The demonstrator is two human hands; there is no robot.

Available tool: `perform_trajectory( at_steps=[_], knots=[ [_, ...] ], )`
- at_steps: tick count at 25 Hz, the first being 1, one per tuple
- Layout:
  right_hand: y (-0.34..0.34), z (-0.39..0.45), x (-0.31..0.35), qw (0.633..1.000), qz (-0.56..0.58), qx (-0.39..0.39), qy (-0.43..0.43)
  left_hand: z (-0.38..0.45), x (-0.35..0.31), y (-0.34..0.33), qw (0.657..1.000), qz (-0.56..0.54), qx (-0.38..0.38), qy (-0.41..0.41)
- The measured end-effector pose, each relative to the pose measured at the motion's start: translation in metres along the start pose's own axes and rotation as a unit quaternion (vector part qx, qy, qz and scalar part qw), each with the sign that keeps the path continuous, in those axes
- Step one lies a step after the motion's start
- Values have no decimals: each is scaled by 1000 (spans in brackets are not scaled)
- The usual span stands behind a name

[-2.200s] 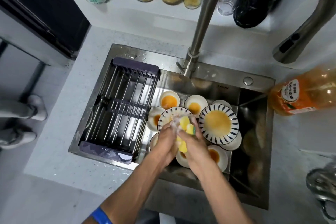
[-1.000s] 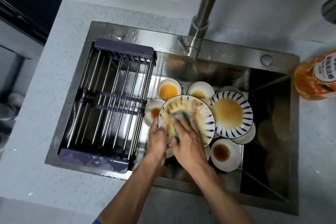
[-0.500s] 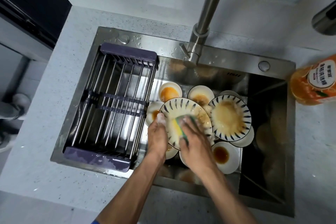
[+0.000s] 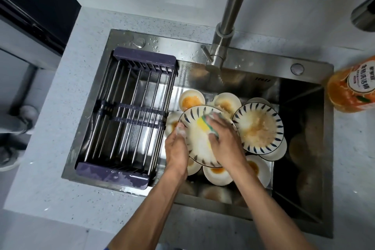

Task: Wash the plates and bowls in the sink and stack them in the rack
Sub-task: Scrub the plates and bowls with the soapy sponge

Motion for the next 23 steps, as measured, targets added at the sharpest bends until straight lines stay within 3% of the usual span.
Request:
perform_trajectory(
  at_steps=[4, 8, 12, 15, 17, 20, 23],
  knots=[
    [-3, -13, 19, 998, 56, 13, 20, -3, 2, -4, 999, 24, 26, -9],
    [2, -8, 8, 1000, 8, 1, -5, -2, -5, -3, 1000, -4, 14, -7],
    [-7, -1, 13, 997, 67, 19, 14, -4, 2, -4, 1000, 25, 8, -8],
    [0, -4, 1, 1000, -7, -6, 16, 1, -2, 1, 1000, -9, -4, -1],
    [-4, -20, 10, 999, 30, 28, 28, 0, 1, -2, 1000, 23, 15, -2],
    [-7, 7, 24, 995, 96, 13, -4, -10, 2, -8, 999, 27, 36, -6],
    [2, -10, 25, 994, 88, 28, 53, -6, -16, -8, 998, 16, 51, -22]
  ],
)
Point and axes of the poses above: each hand's wrist, its own z-axis towards the middle knuckle, its own y-axis out of the back of the hand, x = y × z, the point moved 3 cm from there along z, towards the middle knuckle, and after that the axes turned 6 degrees about -z, right-handed, at the moved point
